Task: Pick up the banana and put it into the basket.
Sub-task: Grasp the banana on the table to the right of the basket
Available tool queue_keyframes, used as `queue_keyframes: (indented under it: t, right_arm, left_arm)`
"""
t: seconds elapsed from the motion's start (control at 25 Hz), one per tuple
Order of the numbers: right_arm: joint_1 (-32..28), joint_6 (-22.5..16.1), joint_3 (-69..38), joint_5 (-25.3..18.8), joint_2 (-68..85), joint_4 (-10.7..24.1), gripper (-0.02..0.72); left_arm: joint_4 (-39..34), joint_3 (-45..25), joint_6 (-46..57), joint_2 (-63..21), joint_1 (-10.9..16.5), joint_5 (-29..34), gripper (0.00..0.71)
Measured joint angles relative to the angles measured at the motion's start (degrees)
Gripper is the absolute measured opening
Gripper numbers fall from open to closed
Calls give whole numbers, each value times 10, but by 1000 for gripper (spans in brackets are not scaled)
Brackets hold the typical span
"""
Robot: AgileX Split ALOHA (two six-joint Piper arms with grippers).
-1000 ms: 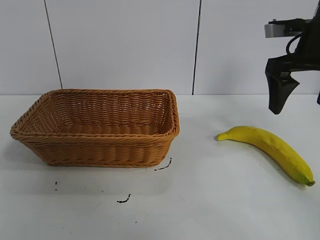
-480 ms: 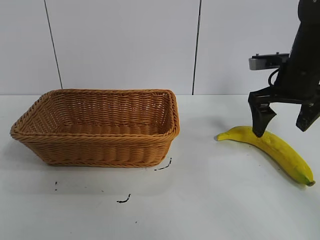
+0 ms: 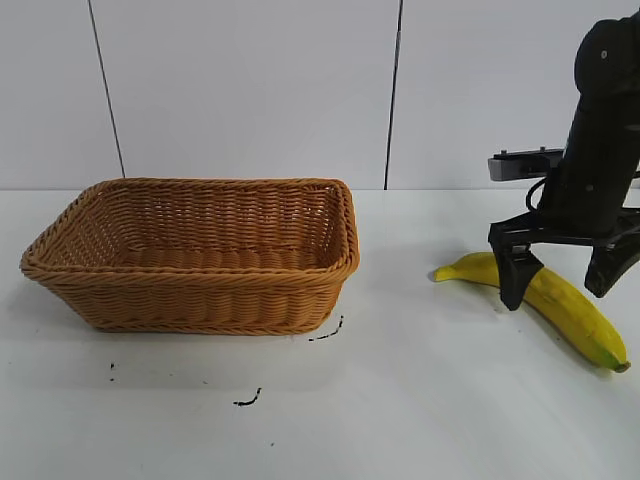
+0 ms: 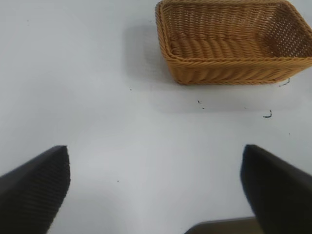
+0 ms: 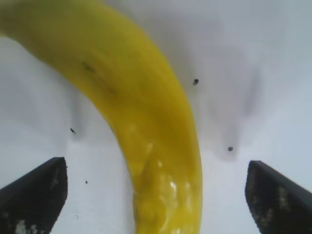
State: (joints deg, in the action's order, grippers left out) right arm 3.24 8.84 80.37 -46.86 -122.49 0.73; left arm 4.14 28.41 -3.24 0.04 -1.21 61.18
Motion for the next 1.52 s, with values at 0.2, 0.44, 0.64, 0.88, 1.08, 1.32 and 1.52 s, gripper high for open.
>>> queue_keyframes:
  t: [0.2, 0.44, 0.64, 0.88, 1.08, 1.32, 1.52]
  right_arm:
    - [0, 0, 0, 11, -1, 0, 692]
    - [-1, 0, 0, 16, -1, 5, 692]
    - [-2, 0, 0, 16, -1, 8, 677]
    - [-2, 0, 0, 15, -5, 5, 669]
    - [-2, -1, 0, 11, -14, 4, 630]
    - [-2, -17, 0, 10, -14, 19, 307]
    - [-2, -17, 5, -6, -13, 45, 303]
  left_arm:
    - [0, 0, 0, 0, 0, 0, 690]
    - [0, 0, 0, 0, 0, 0, 690]
    - [0, 0, 0, 0, 0, 0, 690]
    - [0, 0, 0, 0, 0, 0, 690]
    - [0, 0, 0, 0, 0, 0, 690]
    - [0, 0, 0, 0, 0, 0, 690]
    - [0, 0, 0, 0, 0, 0, 690]
